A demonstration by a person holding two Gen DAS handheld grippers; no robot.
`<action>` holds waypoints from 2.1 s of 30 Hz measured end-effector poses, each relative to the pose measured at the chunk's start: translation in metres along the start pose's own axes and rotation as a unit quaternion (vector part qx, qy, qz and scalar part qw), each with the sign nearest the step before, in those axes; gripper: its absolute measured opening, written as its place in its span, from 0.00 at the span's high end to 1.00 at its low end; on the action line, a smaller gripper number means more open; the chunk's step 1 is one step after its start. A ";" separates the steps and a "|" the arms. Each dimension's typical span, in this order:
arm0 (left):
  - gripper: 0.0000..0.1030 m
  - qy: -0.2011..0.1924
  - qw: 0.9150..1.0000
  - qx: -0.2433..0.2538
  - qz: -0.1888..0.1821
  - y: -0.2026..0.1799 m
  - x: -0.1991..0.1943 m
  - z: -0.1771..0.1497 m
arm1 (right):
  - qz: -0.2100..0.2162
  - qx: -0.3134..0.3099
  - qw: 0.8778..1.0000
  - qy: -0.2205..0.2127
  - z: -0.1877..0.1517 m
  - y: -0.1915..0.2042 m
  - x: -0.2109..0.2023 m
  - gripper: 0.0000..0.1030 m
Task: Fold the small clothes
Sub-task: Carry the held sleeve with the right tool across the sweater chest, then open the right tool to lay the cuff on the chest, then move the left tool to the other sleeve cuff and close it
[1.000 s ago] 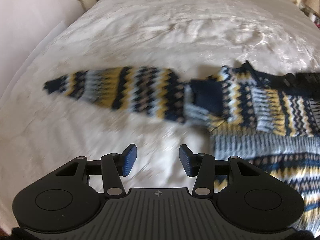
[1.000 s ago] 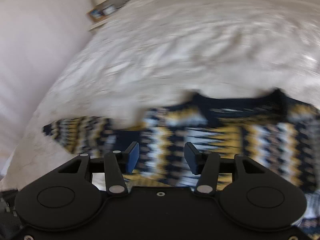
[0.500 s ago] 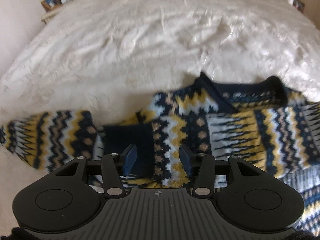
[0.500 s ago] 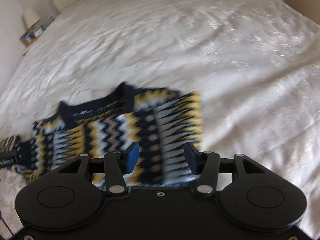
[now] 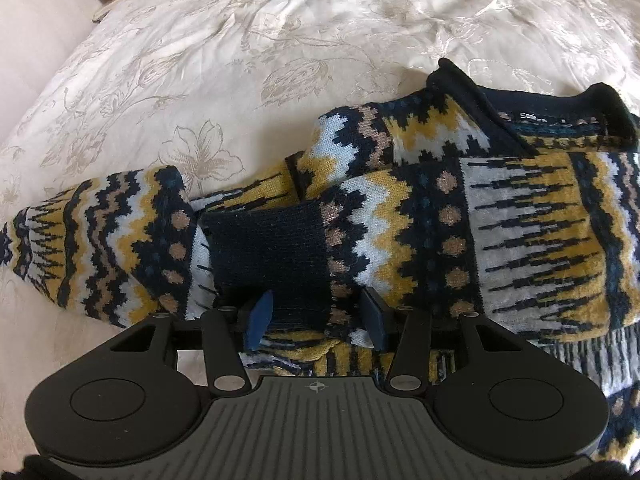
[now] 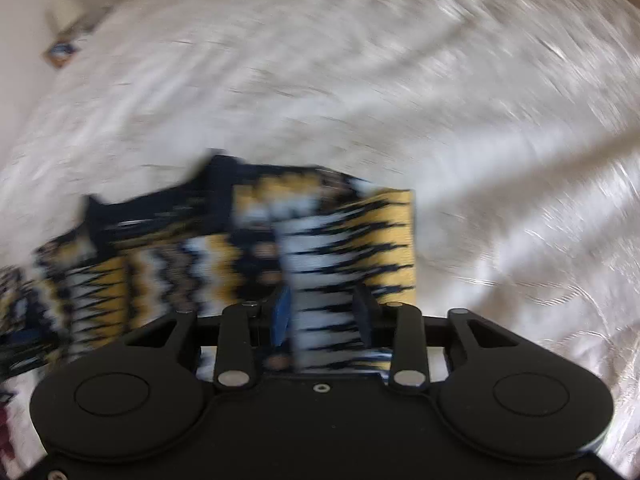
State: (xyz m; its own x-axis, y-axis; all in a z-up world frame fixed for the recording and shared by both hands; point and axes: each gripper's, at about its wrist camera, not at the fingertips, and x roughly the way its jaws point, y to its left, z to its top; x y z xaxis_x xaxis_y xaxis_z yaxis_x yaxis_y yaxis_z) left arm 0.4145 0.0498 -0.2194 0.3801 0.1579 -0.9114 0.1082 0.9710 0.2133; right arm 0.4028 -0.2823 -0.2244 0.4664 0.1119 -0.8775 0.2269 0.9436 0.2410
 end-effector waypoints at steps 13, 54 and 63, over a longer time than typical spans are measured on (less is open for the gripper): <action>0.50 -0.012 1.000 0.016 0.003 -0.006 -0.003 -0.005 | -0.056 -0.056 0.997 -0.019 -0.020 0.013 -0.035 0.53; 0.16 0.011 0.988 -0.131 -0.080 0.000 -0.165 -0.180 | 0.094 -0.172 0.979 -0.047 -0.159 0.076 -0.145 0.00; 0.16 -0.009 0.983 -0.177 -0.053 0.040 -0.175 -0.179 | 0.105 -0.173 0.978 -0.049 -0.155 0.085 -0.146 0.00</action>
State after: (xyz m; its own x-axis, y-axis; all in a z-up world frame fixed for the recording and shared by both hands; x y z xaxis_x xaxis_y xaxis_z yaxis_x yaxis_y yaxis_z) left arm 0.1877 0.0934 -0.1149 0.4000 0.0528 -0.9150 -0.1781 0.9838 -0.0211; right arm 0.2217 -0.1699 -0.1400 0.5549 0.2999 -0.7760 -0.1775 0.9540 0.2417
